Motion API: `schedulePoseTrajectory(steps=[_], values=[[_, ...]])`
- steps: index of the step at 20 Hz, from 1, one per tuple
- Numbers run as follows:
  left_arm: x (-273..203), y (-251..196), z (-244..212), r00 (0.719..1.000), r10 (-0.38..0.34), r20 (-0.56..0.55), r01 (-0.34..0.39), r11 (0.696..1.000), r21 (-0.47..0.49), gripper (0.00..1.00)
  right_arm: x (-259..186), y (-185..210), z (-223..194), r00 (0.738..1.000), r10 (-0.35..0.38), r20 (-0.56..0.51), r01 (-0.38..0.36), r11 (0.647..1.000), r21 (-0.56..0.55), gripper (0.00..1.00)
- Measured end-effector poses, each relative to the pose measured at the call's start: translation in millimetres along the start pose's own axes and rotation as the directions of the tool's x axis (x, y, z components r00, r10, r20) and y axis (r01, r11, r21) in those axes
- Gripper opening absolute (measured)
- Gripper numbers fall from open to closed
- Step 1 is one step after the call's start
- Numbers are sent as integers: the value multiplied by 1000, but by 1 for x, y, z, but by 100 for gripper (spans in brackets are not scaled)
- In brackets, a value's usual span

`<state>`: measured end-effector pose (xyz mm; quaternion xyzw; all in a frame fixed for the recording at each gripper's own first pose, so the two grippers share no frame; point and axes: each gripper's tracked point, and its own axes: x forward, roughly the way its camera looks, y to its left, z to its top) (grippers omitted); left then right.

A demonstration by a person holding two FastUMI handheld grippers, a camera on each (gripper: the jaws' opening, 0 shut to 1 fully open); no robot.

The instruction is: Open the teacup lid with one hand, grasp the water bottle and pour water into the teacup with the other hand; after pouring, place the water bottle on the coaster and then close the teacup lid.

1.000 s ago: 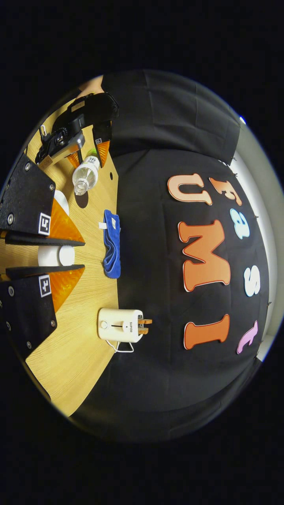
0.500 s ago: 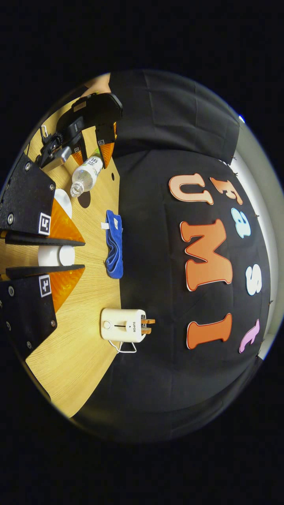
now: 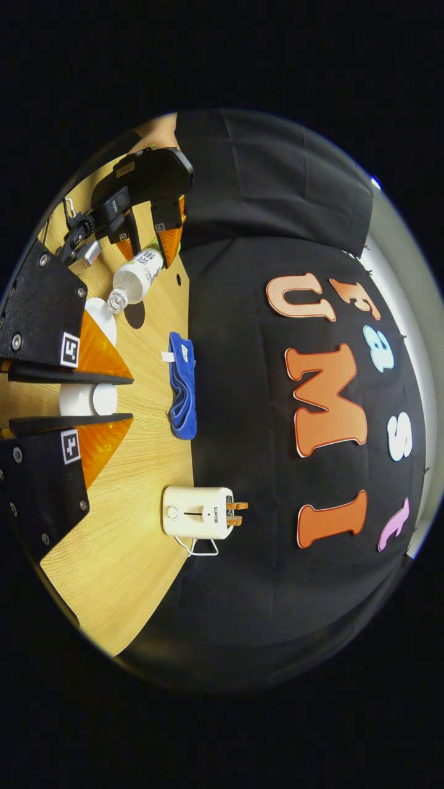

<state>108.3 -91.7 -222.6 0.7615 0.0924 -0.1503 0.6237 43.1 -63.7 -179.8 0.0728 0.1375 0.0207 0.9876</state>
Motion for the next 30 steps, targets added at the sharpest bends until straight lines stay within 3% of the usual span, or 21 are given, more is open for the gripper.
schedulePoseTrajectory(steps=[14,30], values=[[-4,5,2,1000,27,-3,-27,994,102,64,-1,2,-5,1000,13,-8,-13,1000,-3,22],[-10,22,4,996,86,-1,-83,964,254,62,-8,-14,-6,1000,-2,-9,2,1000,7,22]])
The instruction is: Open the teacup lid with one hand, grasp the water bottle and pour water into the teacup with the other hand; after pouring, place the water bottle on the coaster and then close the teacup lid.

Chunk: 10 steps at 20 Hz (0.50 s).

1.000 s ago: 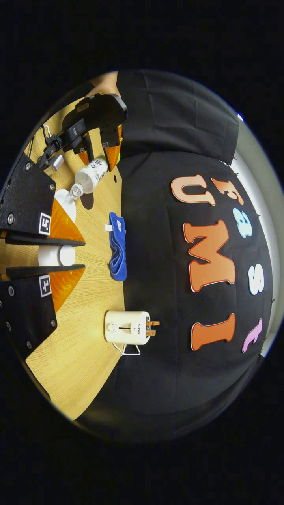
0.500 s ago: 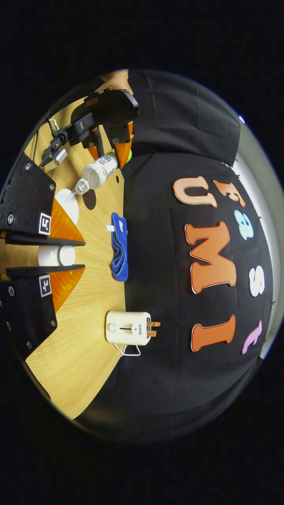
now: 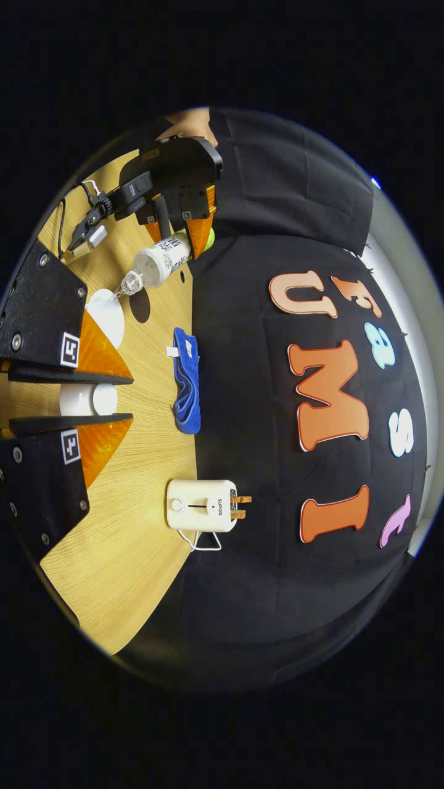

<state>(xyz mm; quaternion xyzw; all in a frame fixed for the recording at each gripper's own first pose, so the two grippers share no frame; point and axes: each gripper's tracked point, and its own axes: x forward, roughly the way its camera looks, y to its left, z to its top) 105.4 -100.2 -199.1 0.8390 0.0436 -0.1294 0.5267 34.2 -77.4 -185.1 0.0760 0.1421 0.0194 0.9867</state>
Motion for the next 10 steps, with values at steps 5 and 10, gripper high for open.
schedulePoseTrajectory(steps=[5,10], values=[[0,5,-1,1000,12,-6,-12,999,35,62,0,2,5,1000,5,5,-5,1000,-11,22],[-1,8,0,999,34,-3,-34,998,59,64,-1,4,6,1000,14,8,-13,1000,-16,22]])
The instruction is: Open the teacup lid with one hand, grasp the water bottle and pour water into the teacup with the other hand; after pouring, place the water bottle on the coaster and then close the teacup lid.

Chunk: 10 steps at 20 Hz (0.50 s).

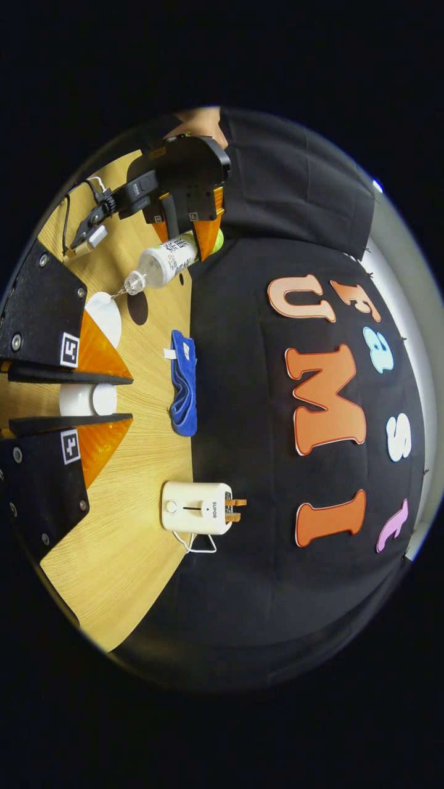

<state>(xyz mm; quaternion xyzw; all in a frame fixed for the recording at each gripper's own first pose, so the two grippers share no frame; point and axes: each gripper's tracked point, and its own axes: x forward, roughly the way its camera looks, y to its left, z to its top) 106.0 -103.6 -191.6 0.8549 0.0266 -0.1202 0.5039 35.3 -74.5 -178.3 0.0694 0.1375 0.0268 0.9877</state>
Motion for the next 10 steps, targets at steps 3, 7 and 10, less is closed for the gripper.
schedulePoseTrajectory(steps=[3,7,10], values=[[1,2,-1,1000,12,-1,-12,1000,24,63,0,-1,-2,1000,-2,-8,2,1000,3,22],[2,7,1,999,38,16,-39,998,53,64,1,-1,-5,1000,1,-17,-1,1000,0,22],[-1,9,4,998,52,22,-53,996,75,64,2,-1,-4,1000,2,-14,-2,1000,-3,22]])
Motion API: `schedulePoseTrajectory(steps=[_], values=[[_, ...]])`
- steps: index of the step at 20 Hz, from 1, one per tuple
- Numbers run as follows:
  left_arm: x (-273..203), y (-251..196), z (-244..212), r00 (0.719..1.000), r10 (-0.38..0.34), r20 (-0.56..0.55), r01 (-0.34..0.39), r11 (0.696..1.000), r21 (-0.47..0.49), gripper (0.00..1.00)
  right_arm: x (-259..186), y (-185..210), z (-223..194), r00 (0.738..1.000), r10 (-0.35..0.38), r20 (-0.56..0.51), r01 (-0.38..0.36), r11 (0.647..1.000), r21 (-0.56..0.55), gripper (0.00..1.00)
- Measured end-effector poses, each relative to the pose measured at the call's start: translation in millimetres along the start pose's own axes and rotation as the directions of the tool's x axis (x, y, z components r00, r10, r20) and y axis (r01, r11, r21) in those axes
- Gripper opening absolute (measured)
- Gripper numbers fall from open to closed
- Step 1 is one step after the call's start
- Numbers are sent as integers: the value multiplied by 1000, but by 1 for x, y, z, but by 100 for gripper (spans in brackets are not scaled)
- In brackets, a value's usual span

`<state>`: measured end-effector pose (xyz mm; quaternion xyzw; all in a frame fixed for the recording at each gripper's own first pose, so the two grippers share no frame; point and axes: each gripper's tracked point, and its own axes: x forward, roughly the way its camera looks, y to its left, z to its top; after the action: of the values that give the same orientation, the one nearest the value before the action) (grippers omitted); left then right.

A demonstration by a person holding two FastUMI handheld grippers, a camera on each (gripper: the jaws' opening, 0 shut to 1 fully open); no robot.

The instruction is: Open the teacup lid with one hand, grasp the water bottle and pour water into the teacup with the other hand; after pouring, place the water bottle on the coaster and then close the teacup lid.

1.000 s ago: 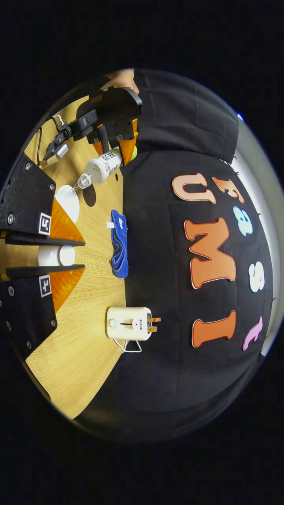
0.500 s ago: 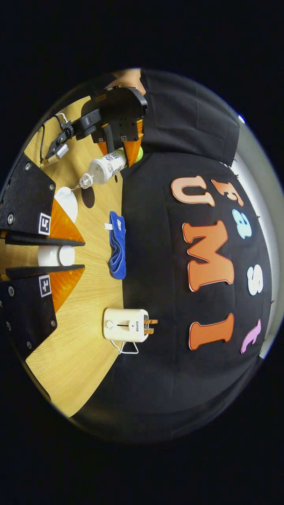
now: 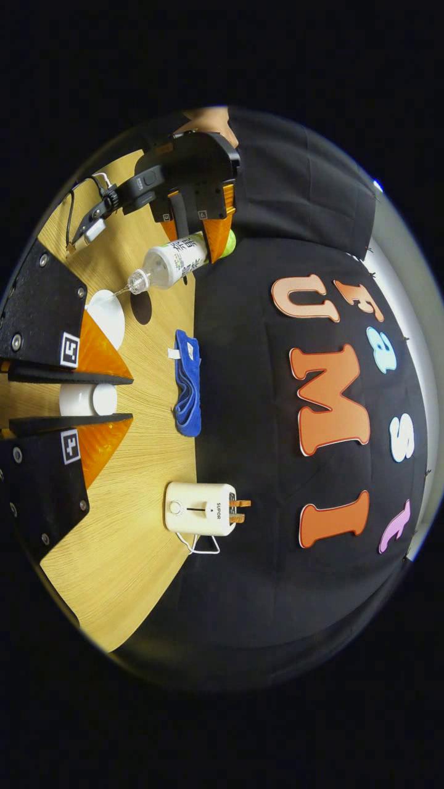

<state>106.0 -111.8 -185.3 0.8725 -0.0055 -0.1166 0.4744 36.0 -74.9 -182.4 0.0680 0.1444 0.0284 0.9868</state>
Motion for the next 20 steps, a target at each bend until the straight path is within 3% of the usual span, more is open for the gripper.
schedulePoseTrajectory(steps=[7,8,10,18,19,20], values=[[-2,6,4,999,33,10,-34,998,53,64,1,4,-4,1000,6,-9,-6,1000,-6,22],[-2,7,4,999,33,13,-34,998,52,64,2,5,-4,1000,8,-9,-8,1000,-7,18],[-1,5,6,999,28,21,-29,999,35,64,1,5,-4,1000,11,-9,-11,1000,-7,22],[0,4,11,998,38,40,-38,999,3,64,4,8,-10,1000,13,-21,-13,1000,-12,22],[0,2,12,998,38,46,-38,999,-7,62,3,10,-9,1000,16,-20,-16,1000,-14,18],[0,1,12,998,36,51,-35,999,-22,62,3,11,-9,1000,18,-19,-18,1000,-15,22]])
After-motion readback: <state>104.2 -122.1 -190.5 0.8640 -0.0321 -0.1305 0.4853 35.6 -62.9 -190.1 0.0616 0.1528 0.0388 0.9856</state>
